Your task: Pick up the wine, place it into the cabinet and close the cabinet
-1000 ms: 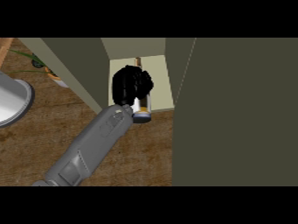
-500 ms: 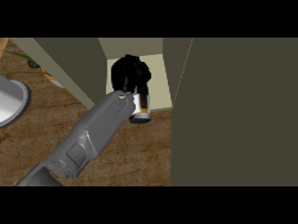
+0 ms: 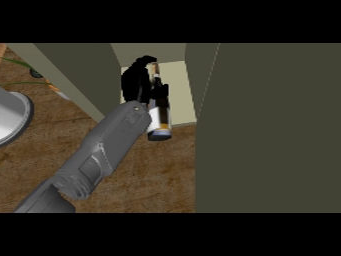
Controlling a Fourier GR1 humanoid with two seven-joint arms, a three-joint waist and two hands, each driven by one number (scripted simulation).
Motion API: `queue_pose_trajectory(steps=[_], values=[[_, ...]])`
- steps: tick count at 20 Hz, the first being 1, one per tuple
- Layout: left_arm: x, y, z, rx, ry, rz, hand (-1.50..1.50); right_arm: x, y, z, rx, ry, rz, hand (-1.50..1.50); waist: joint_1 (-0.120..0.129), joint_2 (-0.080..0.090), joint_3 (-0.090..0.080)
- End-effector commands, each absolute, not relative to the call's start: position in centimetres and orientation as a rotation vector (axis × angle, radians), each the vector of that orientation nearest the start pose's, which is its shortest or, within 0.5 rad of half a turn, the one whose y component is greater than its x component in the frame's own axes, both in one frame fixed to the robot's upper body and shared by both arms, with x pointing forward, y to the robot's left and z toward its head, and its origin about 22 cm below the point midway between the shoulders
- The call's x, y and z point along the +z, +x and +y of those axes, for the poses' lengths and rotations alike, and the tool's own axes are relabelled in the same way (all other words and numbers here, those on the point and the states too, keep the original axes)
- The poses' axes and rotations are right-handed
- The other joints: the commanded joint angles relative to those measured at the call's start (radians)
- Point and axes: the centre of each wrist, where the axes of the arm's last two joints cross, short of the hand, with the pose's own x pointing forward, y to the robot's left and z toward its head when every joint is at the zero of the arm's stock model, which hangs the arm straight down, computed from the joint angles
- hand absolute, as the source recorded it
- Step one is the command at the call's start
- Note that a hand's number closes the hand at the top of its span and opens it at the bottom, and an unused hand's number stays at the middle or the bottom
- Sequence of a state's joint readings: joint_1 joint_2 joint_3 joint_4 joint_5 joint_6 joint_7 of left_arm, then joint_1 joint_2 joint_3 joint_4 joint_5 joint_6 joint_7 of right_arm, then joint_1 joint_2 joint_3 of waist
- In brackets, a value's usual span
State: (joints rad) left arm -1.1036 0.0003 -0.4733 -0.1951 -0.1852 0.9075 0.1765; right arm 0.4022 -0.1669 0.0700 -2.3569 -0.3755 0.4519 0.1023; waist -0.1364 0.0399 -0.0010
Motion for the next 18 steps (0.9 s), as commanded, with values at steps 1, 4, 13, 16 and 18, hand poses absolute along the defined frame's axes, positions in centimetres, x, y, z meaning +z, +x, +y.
queue_pose_trajectory(steps=[1, 4, 13, 16, 18], values=[[1.3, 41.7, 9.3, -0.413, 0.995, -1.423, -1.5, 13.2, 11.5, -24.7, 0.35, 0.532, -1.861, -1.5, -0.002, -0.001, -0.001], [1.1, 41.6, 9.3, -0.397, 0.998, -1.415, -1.5, 13.4, 11.6, -24.9, 0.346, 0.556, -1.868, -1.5, -0.015, 0.002, -0.001], [2.2, 41.6, 8.4, -0.271, 0.814, -1.55, -1.5, 13.0, 11.4, -24.6, 0.329, 0.574, -1.861, -1.5, 0.013, -0.005, -0.003], [3.5, 41.8, 7.7, -0.235, 0.757, -1.621, -1.5, 14.3, 10.9, -25.1, 0.321, 0.542, -1.858, -1.5, 0.039, -0.015, -0.003], [2.5, 41.5, 8.4, -0.204, 0.753, -1.638, -1.5, 13.4, 10.5, -24.6, 0.316, 0.552, -1.855, -1.5, 0.029, -0.014, -0.002]])
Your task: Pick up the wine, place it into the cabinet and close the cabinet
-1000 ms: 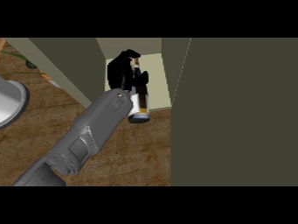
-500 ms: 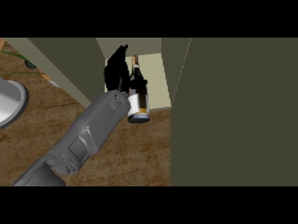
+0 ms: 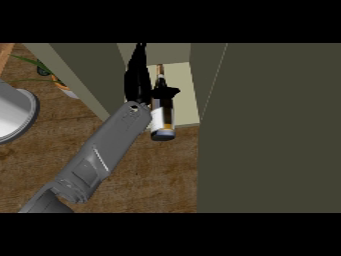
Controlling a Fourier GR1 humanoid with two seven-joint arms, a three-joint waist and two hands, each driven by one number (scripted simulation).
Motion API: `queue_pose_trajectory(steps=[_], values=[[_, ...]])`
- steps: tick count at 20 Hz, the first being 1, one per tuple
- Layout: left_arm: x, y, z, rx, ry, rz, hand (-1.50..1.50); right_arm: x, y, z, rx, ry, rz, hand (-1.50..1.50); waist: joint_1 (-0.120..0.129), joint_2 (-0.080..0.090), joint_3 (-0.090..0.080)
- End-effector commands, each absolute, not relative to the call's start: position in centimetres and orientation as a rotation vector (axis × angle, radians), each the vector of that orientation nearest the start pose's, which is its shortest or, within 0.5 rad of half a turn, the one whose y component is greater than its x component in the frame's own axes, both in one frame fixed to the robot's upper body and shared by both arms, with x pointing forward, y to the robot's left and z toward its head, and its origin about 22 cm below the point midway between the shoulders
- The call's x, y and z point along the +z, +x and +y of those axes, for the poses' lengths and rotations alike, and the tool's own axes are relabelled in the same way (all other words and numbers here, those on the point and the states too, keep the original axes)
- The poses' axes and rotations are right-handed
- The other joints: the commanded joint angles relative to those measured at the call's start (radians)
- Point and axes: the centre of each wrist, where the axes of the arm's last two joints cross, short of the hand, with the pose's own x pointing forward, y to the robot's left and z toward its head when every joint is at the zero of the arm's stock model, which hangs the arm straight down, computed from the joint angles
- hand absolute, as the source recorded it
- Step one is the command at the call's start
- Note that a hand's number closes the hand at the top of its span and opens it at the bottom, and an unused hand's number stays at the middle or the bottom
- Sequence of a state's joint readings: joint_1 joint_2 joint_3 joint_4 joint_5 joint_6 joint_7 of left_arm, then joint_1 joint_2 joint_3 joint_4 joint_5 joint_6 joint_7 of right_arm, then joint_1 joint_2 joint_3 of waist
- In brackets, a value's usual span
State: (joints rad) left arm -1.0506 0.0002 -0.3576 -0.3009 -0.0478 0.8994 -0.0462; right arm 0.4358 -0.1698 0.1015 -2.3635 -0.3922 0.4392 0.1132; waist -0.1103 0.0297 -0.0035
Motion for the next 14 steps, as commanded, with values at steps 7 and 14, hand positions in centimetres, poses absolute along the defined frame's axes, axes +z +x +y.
queue_pose_trajectory(steps=[7, 14], values=[[2.7, 40.9, 8.3, -0.047, 0.685, -1.732, -1.5, 13.6, 10.1, -25.1, 0.336, 0.553, -1.849, -1.5, 0.013, -0.013, 0.001], [3.2, 40.2, 8.6, 0.109, 0.531, -1.808, -1.5, 14.1, 9.9, -23.9, 0.293, 0.55, -1.843, -1.5, 0.047, -0.02, 0.001]])
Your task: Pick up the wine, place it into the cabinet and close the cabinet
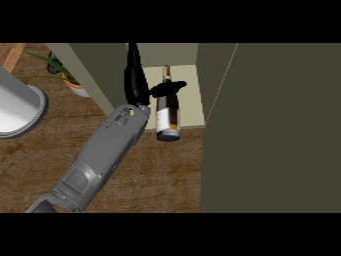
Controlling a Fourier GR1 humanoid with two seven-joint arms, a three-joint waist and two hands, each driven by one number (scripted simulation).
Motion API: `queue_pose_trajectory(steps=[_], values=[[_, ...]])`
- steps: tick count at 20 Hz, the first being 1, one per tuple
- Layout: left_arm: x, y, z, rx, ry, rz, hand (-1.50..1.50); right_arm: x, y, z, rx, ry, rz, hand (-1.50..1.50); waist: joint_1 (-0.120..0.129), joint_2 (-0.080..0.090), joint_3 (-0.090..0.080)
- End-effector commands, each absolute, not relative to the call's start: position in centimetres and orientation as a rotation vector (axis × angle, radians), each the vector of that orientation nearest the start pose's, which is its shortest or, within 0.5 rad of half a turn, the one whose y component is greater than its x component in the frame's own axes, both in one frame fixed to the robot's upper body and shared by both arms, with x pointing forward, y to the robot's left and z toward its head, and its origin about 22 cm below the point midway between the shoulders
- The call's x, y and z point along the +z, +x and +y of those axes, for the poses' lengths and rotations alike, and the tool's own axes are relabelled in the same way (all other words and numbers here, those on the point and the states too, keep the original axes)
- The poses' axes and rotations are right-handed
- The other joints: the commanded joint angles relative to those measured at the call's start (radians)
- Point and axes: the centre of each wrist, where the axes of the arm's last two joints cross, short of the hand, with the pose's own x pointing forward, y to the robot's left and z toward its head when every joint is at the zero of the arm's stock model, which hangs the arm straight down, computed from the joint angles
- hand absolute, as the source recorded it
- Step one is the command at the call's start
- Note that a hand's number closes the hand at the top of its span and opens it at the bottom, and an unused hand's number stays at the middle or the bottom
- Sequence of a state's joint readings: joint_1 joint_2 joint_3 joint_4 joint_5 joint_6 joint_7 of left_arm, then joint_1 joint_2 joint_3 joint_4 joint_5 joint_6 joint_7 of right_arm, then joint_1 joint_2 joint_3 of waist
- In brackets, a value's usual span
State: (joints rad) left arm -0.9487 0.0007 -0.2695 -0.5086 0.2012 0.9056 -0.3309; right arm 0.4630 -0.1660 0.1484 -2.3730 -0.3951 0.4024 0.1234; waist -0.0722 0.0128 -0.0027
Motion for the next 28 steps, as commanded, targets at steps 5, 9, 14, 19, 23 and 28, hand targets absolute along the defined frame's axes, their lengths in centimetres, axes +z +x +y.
queue_pose_trajectory(steps=[5, 9, 14, 19, 23, 28], values=[[3.4, 39.4, 7.8, 0.114, 0.415, -1.838, -1.5, 15.3, 8.8, -24.7, 0.301, 0.496, -1.853, -1.5, 0.026, -0.011, 0.002], [3.0, 37.9, 7.3, 0.091, 0.317, -1.839, -1.5, 15.8, 9.4, -24.7, 0.294, 0.492, -1.869, -1.5, 0.055, -0.015, 0.002], [2.8, 35.4, 5.9, 0.024, 0.237, -1.871, -1.5, 15.2, 9.0, -24.6, 0.275, 0.47, -1.871, -1.5, 0.06, -0.019, 0.003], [3.5, 32.9, 6.3, 0.064, 0.101, -1.89, -1.5, 13.9, 9.6, -24.0, 0.259, 0.464, -1.862, -1.5, 0.072, -0.021, 0.003], [3.5, 30.1, 8.5, 0.081, 0.042, -1.888, -1.5, 15.1, 9.6, -23.4, 0.261, 0.439, -1.877, -1.5, 0.085, -0.025, 0.002], [3.5, 25.9, 9.2, 0.048, -0.012, -1.882, -1.5, 15.9, 9.4, -23.9, 0.287, 0.395, -1.861, -1.5, 0.081, -0.024, 0.003]])
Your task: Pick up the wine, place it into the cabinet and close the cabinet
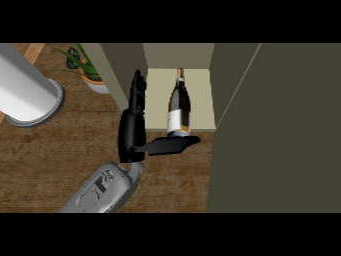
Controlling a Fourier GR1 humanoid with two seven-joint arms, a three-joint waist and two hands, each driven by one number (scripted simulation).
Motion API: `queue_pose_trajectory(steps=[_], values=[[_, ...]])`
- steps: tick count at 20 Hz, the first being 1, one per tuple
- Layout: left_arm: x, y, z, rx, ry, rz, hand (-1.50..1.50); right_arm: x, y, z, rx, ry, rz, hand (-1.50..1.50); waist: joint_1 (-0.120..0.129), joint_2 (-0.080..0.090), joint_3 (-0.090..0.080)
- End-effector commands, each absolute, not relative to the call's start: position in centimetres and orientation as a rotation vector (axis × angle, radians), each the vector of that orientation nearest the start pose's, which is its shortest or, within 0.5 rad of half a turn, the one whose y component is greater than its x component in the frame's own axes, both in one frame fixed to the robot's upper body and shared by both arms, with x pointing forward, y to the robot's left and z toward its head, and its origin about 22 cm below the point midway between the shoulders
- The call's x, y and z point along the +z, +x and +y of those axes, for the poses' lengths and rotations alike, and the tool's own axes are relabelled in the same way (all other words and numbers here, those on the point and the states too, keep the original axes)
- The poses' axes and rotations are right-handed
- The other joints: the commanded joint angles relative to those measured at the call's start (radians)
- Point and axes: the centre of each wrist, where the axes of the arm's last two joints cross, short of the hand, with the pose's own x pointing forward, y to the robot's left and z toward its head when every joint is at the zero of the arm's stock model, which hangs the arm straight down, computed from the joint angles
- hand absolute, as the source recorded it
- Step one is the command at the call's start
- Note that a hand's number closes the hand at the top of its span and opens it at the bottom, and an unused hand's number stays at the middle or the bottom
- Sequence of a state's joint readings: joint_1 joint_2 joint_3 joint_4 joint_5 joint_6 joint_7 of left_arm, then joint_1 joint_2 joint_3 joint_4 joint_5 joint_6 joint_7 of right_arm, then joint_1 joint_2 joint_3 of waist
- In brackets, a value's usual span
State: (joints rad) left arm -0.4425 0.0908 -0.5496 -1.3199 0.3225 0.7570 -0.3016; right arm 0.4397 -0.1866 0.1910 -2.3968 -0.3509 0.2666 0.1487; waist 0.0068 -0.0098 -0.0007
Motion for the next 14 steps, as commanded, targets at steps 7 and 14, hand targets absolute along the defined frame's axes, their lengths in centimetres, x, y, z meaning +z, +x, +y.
queue_pose_trajectory(steps=[7, 14], values=[[5.6, 21.9, 14.5, 0.012, 0.023, -1.88, -1.5, 15.8, 9.7, -24.8, 0.304, 0.395, -1.835, -1.5, -0.003, 0.003, 0.001], [5.0, 20.0, 18.9, -0.014, -0.153, -1.883, -1.5, 15.5, 10.6, -23.9, 0.457, 0.431, -1.769, 1.5, -0.004, 0.007, 0.0]])
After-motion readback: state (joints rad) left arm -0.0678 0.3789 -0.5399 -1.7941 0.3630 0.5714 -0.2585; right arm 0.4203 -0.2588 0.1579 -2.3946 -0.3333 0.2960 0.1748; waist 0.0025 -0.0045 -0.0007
